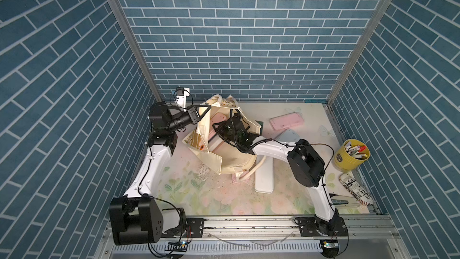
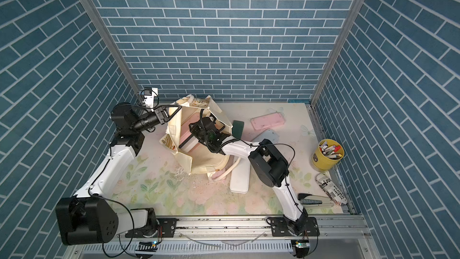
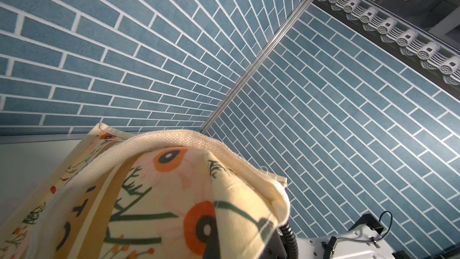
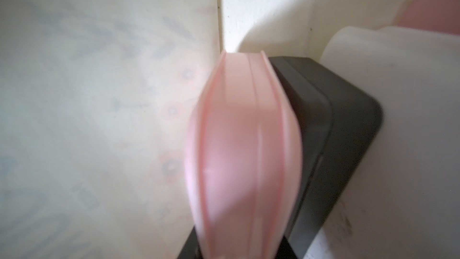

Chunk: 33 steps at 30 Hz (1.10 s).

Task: Take out the pencil case from the canvas bag
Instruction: Pick up the pencil case from the canvas bag.

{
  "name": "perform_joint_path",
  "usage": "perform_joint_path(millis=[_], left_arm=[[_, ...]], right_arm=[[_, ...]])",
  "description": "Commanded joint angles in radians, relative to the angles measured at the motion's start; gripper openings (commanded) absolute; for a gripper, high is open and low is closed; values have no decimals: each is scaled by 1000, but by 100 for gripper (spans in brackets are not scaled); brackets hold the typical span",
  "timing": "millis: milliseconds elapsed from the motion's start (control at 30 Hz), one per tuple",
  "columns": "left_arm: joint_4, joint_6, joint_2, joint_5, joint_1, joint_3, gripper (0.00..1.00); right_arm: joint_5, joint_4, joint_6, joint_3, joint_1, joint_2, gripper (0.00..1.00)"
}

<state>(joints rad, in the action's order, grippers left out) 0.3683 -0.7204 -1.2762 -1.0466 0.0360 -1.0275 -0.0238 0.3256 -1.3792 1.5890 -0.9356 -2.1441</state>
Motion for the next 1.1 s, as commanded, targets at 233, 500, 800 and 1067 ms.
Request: perform_joint_path(millis=[233, 500, 800, 1067], left_arm=[[-7, 6, -12, 51, 35, -46, 3], [38, -69, -45, 56, 68, -42, 2], [115, -131, -48, 40, 87, -32, 2], [129, -158, -57, 40, 92, -31, 2]], right_arm=[[-25, 47, 55, -56, 12, 138, 24], [-13, 33, 149, -95, 5, 222, 22], [-8, 59, 267, -158, 5, 304, 19], [39, 119, 339, -196, 5, 342, 16]])
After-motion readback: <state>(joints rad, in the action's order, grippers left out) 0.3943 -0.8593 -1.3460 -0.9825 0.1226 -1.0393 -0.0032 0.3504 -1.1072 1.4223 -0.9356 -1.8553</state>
